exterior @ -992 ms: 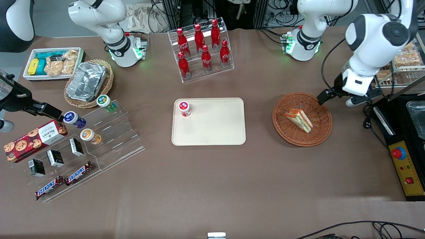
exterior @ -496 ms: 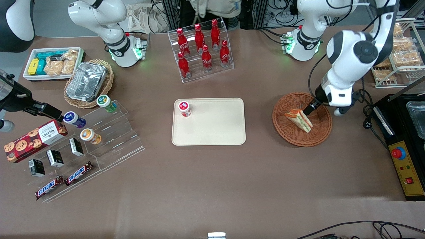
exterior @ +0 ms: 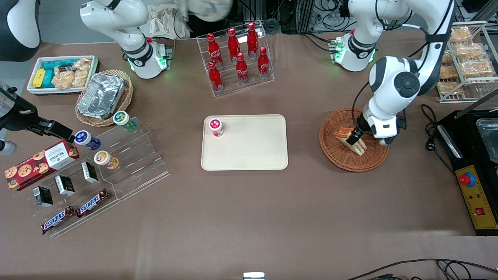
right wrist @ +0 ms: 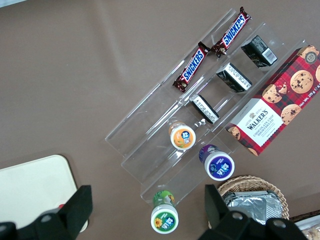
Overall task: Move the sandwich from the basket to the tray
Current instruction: 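Lower the left gripper and close it on the sandwich wedge, then lift the sandwich up out of the basket with the left gripper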
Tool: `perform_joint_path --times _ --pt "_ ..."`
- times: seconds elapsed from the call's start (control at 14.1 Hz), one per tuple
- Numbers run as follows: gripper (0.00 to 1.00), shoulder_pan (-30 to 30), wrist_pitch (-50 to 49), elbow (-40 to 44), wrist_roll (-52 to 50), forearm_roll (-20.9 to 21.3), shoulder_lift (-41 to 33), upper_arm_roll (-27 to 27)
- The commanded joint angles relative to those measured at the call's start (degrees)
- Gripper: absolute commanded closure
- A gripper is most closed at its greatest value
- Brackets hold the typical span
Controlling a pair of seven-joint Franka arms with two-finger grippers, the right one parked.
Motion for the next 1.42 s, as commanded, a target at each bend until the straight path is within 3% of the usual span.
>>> perform_joint_path --times 0.0,0.35,0.5,0.57,0.78,0.85,0.99,1.35 --pt "0.00 -2.4 3.2 -0.2 -3.6 0.7 2.1 0.5" --pt "0.01 -2.7 3.7 -0.9 -10.9 10.1 4.6 0.6" --pt "0.04 -2.6 5.2 -0.9 -11.3 10.5 5.2 0.8" --pt "0.15 -2.5 5.2 -0.8 -11.4 10.5 5.2 0.8" --pt "0.75 -2.4 4.8 -0.4 -10.5 10.5 5.0 0.8" --pt "0.88 -1.8 4.6 -0.2 -10.8 10.3 4.8 0.8" --pt "1.00 -1.8 3.0 0.0 -10.4 10.3 4.1 0.8" --pt "1.00 -1.5 -16.2 8.9 -3.4 8.8 -0.2 1.0"
